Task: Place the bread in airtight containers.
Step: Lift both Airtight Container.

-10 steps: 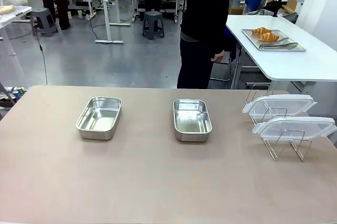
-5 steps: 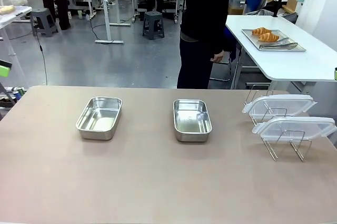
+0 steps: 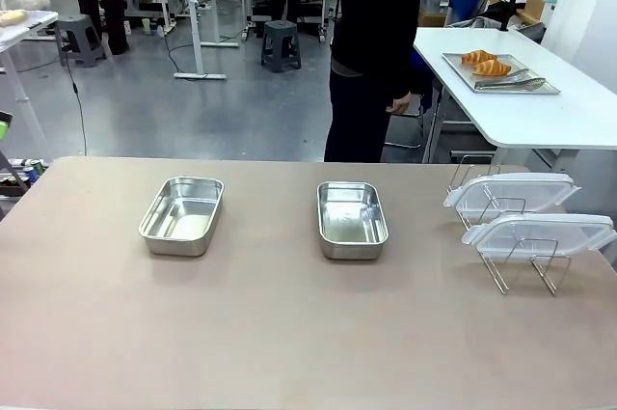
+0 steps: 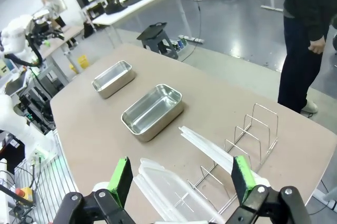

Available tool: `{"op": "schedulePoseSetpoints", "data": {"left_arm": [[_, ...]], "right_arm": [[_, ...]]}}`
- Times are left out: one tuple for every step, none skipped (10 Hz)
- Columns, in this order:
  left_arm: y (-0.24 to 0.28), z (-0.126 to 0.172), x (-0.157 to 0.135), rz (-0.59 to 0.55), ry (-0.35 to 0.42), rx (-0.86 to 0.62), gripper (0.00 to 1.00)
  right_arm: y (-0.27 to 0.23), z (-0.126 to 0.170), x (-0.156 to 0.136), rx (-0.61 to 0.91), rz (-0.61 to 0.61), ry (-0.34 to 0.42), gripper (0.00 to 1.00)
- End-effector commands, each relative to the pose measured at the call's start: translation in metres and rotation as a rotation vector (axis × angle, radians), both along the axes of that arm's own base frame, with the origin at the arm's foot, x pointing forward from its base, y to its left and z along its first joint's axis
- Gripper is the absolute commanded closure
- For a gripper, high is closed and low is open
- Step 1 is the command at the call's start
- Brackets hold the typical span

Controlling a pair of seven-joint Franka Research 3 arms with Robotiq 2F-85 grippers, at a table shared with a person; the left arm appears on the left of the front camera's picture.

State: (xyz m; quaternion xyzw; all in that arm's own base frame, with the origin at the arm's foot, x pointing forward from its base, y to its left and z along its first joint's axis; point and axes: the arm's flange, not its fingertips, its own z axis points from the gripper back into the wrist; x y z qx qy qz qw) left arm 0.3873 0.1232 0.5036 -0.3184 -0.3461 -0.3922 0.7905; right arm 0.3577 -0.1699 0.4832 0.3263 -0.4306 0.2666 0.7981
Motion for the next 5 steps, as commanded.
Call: {"op": "schedulePoseSetpoints", "data": {"left_arm": [[0.0004, 0.0003, 0.0024, -0.016, -0.028, -0.023, 0.0], [0.0004, 0.0003, 0.0024, -0.016, -0.028, -0.023, 0.0], [0.0004, 0.0003, 0.0024, -0.016, -0.028, -0.023, 0.0], [0.0004, 0.0003, 0.0024, -0.016, -0.028, -0.023, 0.0], [0.0004, 0.0003, 0.0024, -0.016, -0.028, -0.023, 0.0]], "right_arm": [[-0.0014, 0.0012, 0.0026, -0.003, 0.008, -0.031, 0.0], [-0.0014, 0.0012, 0.0026, -0.003, 0.008, -0.031, 0.0], [-0.0014, 0.0012, 0.0026, -0.003, 0.008, -0.031, 0.0], [-0.0014, 0.0012, 0.0026, -0.003, 0.008, -0.031, 0.0], [-0.0014, 0.0012, 0.0026, -0.003, 0.008, -0.031, 0.0]]}}
